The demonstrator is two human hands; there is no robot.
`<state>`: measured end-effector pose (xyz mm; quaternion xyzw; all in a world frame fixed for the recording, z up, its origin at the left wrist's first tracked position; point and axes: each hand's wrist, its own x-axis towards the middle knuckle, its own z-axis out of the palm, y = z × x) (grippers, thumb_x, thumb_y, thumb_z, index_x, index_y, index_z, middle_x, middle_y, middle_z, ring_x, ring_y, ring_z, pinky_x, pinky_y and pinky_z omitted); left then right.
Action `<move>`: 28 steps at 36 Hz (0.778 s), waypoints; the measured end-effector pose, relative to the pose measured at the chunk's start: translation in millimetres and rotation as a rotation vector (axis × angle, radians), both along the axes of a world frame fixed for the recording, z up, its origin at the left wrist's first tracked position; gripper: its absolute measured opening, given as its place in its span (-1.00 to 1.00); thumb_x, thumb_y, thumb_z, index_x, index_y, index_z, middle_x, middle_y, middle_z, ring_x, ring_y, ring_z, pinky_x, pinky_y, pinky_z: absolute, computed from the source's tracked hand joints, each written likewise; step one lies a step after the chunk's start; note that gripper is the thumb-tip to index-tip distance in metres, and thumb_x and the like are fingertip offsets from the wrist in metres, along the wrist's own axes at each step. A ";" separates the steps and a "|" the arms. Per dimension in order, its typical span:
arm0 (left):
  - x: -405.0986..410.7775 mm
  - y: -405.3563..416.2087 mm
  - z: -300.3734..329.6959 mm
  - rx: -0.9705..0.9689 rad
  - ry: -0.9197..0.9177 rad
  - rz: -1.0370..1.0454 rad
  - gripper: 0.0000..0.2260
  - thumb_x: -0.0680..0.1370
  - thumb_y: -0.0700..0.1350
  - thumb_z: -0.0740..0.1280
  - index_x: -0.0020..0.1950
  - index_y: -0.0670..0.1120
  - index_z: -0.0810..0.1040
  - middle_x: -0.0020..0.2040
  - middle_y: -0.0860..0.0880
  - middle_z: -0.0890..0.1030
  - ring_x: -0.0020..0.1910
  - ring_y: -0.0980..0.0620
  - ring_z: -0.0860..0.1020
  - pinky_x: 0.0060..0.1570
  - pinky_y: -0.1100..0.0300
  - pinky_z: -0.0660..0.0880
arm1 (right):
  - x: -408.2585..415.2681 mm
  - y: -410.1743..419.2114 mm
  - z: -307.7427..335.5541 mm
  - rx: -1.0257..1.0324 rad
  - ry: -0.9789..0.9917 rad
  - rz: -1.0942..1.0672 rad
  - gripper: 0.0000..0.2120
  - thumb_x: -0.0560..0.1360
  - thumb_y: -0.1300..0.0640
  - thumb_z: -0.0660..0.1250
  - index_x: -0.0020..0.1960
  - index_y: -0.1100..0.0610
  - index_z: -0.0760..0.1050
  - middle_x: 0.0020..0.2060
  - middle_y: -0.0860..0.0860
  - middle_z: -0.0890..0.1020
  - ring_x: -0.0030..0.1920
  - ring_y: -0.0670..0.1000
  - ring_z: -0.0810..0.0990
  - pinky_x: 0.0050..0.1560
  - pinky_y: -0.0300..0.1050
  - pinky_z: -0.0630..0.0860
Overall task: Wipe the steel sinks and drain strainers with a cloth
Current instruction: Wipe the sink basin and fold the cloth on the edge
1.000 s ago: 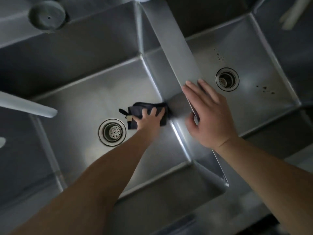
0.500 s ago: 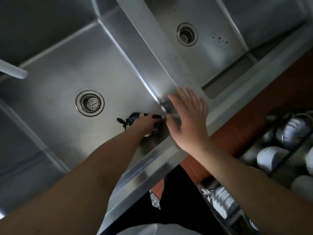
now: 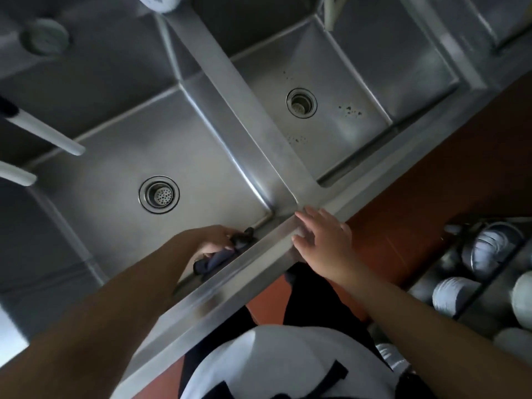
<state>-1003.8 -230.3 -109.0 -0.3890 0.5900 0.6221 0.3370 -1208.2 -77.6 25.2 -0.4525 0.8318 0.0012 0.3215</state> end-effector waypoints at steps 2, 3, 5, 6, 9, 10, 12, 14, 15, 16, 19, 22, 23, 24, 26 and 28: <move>0.0 -3.0 27.6 0.082 -0.041 0.095 -0.51 0.58 -0.38 0.24 0.43 0.05 0.47 0.28 -0.09 0.55 0.26 -0.16 0.51 0.18 -0.07 0.53 | -13.2 -8.9 3.5 -0.033 -0.054 -0.068 -0.61 0.56 -0.06 0.27 0.38 -0.09 0.47 0.30 -0.07 0.56 0.40 0.05 0.42 0.45 0.12 0.24; -0.1 -5.1 41.6 0.105 -0.047 0.128 -0.52 0.60 -0.36 0.24 0.44 0.06 0.46 0.26 -0.06 0.54 0.25 -0.13 0.49 0.14 -0.05 0.53 | -20.9 -14.5 5.6 -0.024 -0.098 -0.094 -0.63 0.55 -0.07 0.28 0.34 -0.09 0.50 0.22 -0.06 0.62 0.33 0.07 0.49 0.41 0.10 0.31; -0.8 -11.0 73.0 0.079 -0.024 0.186 -0.55 0.61 -0.31 0.27 0.42 0.10 0.47 0.25 0.01 0.54 0.26 -0.05 0.47 0.14 -0.04 0.53 | -36.9 -26.0 8.9 -0.015 -0.256 -0.154 -0.64 0.51 -0.10 0.31 0.29 -0.08 0.54 0.20 -0.06 0.64 0.27 0.04 0.55 0.36 0.05 0.39; -2.5 -13.9 89.3 0.053 0.008 0.241 -0.57 0.60 -0.30 0.28 0.37 0.12 0.50 0.24 0.04 0.58 0.26 -0.01 0.49 0.19 -0.04 0.52 | -45.8 -32.1 10.3 -0.030 -0.358 -0.175 -0.63 0.50 -0.09 0.35 0.29 -0.07 0.55 0.23 -0.06 0.63 0.27 0.01 0.55 0.35 0.00 0.41; -14.3 -11.0 141.3 0.026 0.201 0.592 -0.61 0.48 -0.32 0.32 0.17 0.10 0.62 0.10 0.08 0.70 0.16 0.08 0.59 0.16 0.16 0.52 | -73.7 -50.7 21.2 -0.053 -0.663 -0.094 -0.45 0.42 -0.11 0.49 0.38 -0.16 0.45 0.35 -0.15 0.50 0.35 -0.09 0.48 0.34 -0.08 0.41; -21.3 -7.1 158.9 0.021 0.274 0.727 -0.61 0.42 -0.30 0.32 0.14 0.06 0.64 0.06 0.08 0.71 0.12 0.11 0.61 0.11 0.24 0.52 | -83.7 -56.0 27.1 -0.034 -0.749 -0.026 -0.33 0.36 -0.17 0.52 0.41 -0.26 0.38 0.38 -0.21 0.43 0.38 -0.13 0.42 0.34 -0.10 0.40; -41.5 1.7 192.2 -0.022 0.398 0.897 -0.61 0.35 -0.28 0.28 0.10 0.00 0.69 0.04 0.07 0.72 0.09 0.15 0.63 0.04 0.34 0.51 | -102.0 -66.1 40.9 -0.011 -0.860 0.113 -0.20 0.25 -0.23 0.56 0.37 -0.50 0.23 0.40 -0.35 0.30 0.43 -0.22 0.29 0.30 -0.20 0.32; -67.5 9.8 221.8 -0.141 0.473 0.928 -0.57 0.34 -0.30 0.26 0.05 0.05 0.73 0.07 0.05 0.71 0.14 0.13 0.62 0.09 0.33 0.49 | -117.8 -76.1 52.7 -0.036 -0.925 0.232 -0.09 0.26 -0.17 0.60 0.41 -0.52 0.13 0.45 -0.42 0.19 0.46 -0.32 0.16 0.28 -0.31 0.20; -81.6 12.2 234.7 -0.209 0.492 0.912 -0.56 0.33 -0.30 0.27 0.05 0.08 0.73 0.11 0.03 0.70 0.18 0.08 0.61 0.15 0.27 0.47 | -124.8 -81.0 57.5 -0.065 -0.948 0.280 -0.03 0.28 -0.12 0.62 0.48 -0.43 0.10 0.46 -0.42 0.17 0.44 -0.38 0.14 0.29 -0.36 0.16; -95.2 13.9 246.7 -0.261 0.503 0.900 -0.55 0.32 -0.29 0.27 0.05 0.10 0.73 0.14 0.01 0.69 0.21 0.03 0.59 0.20 0.21 0.46 | -131.6 -86.2 62.9 -0.101 -0.966 0.318 0.00 0.29 -0.06 0.63 0.53 -0.33 0.09 0.46 -0.41 0.21 0.42 -0.45 0.14 0.30 -0.42 0.13; -127.6 14.0 275.6 -0.293 0.525 0.895 -0.56 0.32 -0.29 0.27 0.05 0.08 0.73 0.13 -0.04 0.67 0.17 -0.01 0.59 0.18 0.14 0.46 | -152.9 -100.9 82.2 -0.234 -1.011 0.385 -0.01 0.31 0.10 0.64 0.57 -0.16 0.16 0.40 -0.39 0.33 0.38 -0.50 0.20 0.26 -0.60 0.13; -142.0 15.0 292.3 -0.190 0.544 0.907 -0.59 0.34 -0.31 0.26 0.08 -0.02 0.71 0.09 -0.15 0.65 0.12 -0.05 0.58 0.17 0.00 0.44 | -172.9 -113.2 103.7 -0.288 -1.127 0.379 -0.08 0.30 0.19 0.64 0.51 -0.18 0.28 0.39 -0.19 0.46 0.45 -0.25 0.32 0.38 -0.40 0.23; -145.9 16.4 294.9 -0.161 0.549 0.903 -0.59 0.35 -0.31 0.26 0.10 -0.04 0.70 0.10 -0.15 0.66 0.14 -0.06 0.58 0.21 -0.06 0.43 | -178.9 -116.6 110.0 -0.275 -1.188 0.383 -0.10 0.29 0.21 0.64 0.49 -0.19 0.32 0.39 -0.13 0.48 0.48 -0.18 0.32 0.42 -0.30 0.25; -149.1 18.3 296.1 -0.128 0.555 0.913 -0.59 0.36 -0.30 0.26 0.12 -0.05 0.70 0.13 -0.15 0.66 0.16 -0.07 0.57 0.26 -0.12 0.41 | -183.7 -119.2 115.2 -0.250 -1.243 0.400 -0.14 0.29 0.23 0.63 0.47 -0.17 0.36 0.39 -0.09 0.49 0.49 -0.14 0.33 0.44 -0.23 0.28; -154.4 23.2 294.5 -0.045 0.600 0.953 -0.57 0.39 -0.27 0.26 0.20 -0.07 0.67 0.19 -0.14 0.65 0.21 -0.09 0.56 0.31 -0.14 0.42 | -188.3 -122.1 120.7 -0.165 -1.336 0.435 -0.28 0.34 0.28 0.56 0.44 -0.01 0.44 0.34 0.00 0.56 0.41 -0.06 0.46 0.37 -0.21 0.39; -160.8 29.2 290.9 0.042 0.645 1.011 -0.56 0.44 -0.20 0.24 0.30 -0.06 0.62 0.24 -0.12 0.63 0.20 -0.07 0.58 0.22 -0.05 0.50 | -187.4 -119.9 118.9 -0.089 -1.428 0.366 -0.47 0.42 0.31 0.47 0.38 0.18 0.49 0.25 0.13 0.63 0.30 0.09 0.58 0.28 -0.16 0.49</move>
